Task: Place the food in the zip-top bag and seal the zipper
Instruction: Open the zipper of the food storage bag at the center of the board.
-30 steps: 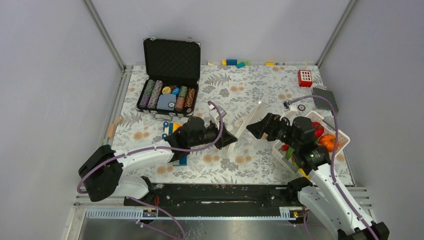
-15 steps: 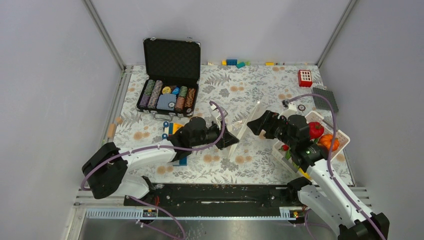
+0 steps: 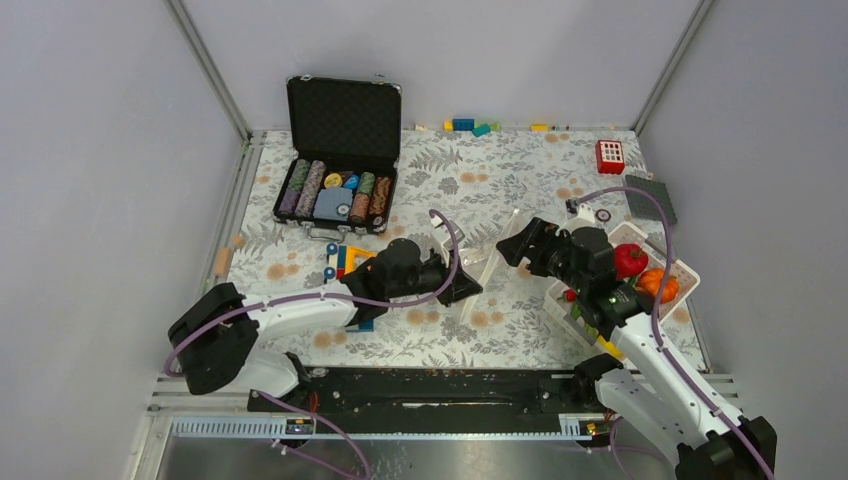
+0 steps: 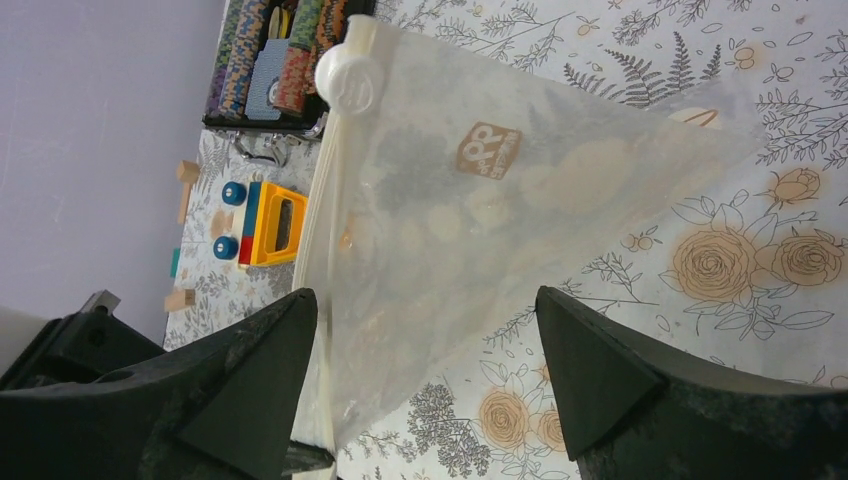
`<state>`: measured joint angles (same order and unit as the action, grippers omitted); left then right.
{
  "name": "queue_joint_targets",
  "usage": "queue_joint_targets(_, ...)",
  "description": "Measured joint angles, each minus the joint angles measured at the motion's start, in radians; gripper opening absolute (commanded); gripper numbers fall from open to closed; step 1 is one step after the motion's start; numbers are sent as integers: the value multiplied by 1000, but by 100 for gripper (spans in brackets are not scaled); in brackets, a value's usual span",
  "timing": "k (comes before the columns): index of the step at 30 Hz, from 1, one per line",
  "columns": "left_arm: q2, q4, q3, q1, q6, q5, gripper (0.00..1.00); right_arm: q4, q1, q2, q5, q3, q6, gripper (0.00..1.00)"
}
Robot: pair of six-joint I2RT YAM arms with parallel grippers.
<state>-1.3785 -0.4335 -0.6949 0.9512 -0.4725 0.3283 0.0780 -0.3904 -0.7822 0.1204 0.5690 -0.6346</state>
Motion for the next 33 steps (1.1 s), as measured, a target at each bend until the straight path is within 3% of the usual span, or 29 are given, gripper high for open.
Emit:
queue_joint_targets(16, -38, 49, -20, 48, 39, -76, 0, 70, -3, -4, -35, 1, -15, 85)
queue_joint_targets(24, -59, 79, -45, 49, 38, -101, 0, 99, -3, 85, -25, 1, -14, 86)
queue_joint_targets(33, -59, 92, -60, 54, 34, -105, 0, 123, -5, 60, 3, 1, -10, 80)
